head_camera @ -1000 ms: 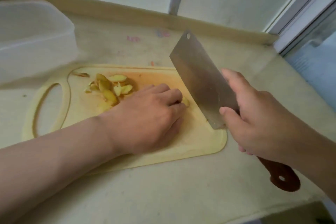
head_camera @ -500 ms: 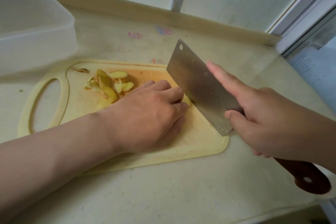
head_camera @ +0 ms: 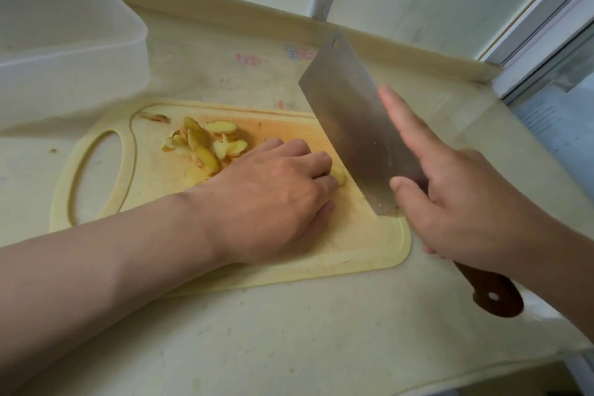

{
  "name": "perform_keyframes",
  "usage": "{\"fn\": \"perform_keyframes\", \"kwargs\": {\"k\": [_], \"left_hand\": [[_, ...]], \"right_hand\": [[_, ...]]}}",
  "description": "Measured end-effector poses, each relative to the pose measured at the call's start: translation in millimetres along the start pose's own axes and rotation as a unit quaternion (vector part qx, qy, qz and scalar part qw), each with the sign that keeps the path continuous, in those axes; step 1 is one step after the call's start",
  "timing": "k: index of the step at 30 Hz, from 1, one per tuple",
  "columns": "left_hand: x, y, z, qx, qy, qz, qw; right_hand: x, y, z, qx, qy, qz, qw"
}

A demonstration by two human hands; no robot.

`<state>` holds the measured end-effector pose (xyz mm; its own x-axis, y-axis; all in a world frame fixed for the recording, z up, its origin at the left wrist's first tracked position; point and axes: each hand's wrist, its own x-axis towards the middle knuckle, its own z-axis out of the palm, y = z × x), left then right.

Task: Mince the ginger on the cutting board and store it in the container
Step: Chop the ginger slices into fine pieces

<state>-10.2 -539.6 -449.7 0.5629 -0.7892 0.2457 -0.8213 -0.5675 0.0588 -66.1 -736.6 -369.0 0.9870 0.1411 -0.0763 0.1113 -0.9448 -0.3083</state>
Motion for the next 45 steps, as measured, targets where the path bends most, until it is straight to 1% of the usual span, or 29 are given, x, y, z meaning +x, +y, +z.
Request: {"fn": "perform_keyframes", "kwargs": {"k": [5, 7, 10, 15, 17, 20, 23, 25, 27, 29, 32, 35, 38, 42, 45], "left_hand": [[-0.5, -1.0, 2.3, 0.004, 0.006, 0.002, 1.0], [0.4, -1.8, 3.6, 0.006, 0.012, 0.005, 1.0], [0.9, -1.8, 3.3, 0.008, 0.018, 0.007, 1.0], [-2.1, 0.3, 3.0, 0.021, 0.02, -0.003, 1.0], [-1.9, 0.7, 2.9, 0.021, 0.024, -0.004, 0.999], [-2.0, 0.1, 2.8, 0.021, 0.028, -0.005, 0.999], [-1.9, -0.6, 5.1, 0.025, 0.035, -0.002, 0.999], [-1.8, -1.3, 6.0, 0.028, 0.039, 0.002, 0.999], [-2.1, -2.0, 5.8, 0.034, 0.042, 0.003, 0.999], [-2.6, -0.7, 4.8, 0.037, 0.041, 0.003, 0.999], [-3.7, 0.5, 4.4, 0.045, 0.037, -0.002, 0.998], [-3.1, 0.4, 5.5, 0.043, 0.033, -0.007, 0.999], [-2.8, 0.1, 5.4, 0.042, 0.038, -0.008, 0.998], [-2.6, 0.7, 6.2, 0.042, 0.034, -0.009, 0.998], [-2.5, -0.7, 5.5, 0.043, 0.035, -0.004, 0.998]], "right_hand": [[7.6, -4.5, -11.7, -0.022, -0.082, 0.028, 0.996], [19.9, -9.2, -12.1, -0.025, -0.095, 0.028, 0.995], [36.5, -11.4, -7.3, -0.019, -0.07, 0.005, 0.997], [9.9, -2.7, 5.3, -0.008, 0.036, -0.017, 0.999], [-2.4, 1.0, 6.2, 0.0, 0.04, -0.016, 0.999], [-5.0, 0.3, -0.2, -0.016, 0.008, -0.015, 1.0], [8.6, -8.2, -8.6, -0.042, -0.067, 0.01, 0.997], [25.7, -17.0, -10.0, -0.049, -0.088, 0.009, 0.995], [44.1, -22.8, -7.2, -0.049, -0.071, -0.005, 0.996], [49.5, -23.0, -3.0, -0.024, -0.043, -0.01, 0.999], [30.7, -14.4, 4.5, 0.025, 0.013, 0.003, 1.0], [5.0, -9.2, 8.3, 0.011, 0.041, 0.015, 0.999], [-3.5, -7.4, 3.9, -0.015, 0.015, 0.016, 1.0], [11.3, -16.2, -7.4, -0.044, -0.073, 0.019, 0.996], [34.4, -24.7, -8.1, -0.061, -0.084, 0.006, 0.995]]}}
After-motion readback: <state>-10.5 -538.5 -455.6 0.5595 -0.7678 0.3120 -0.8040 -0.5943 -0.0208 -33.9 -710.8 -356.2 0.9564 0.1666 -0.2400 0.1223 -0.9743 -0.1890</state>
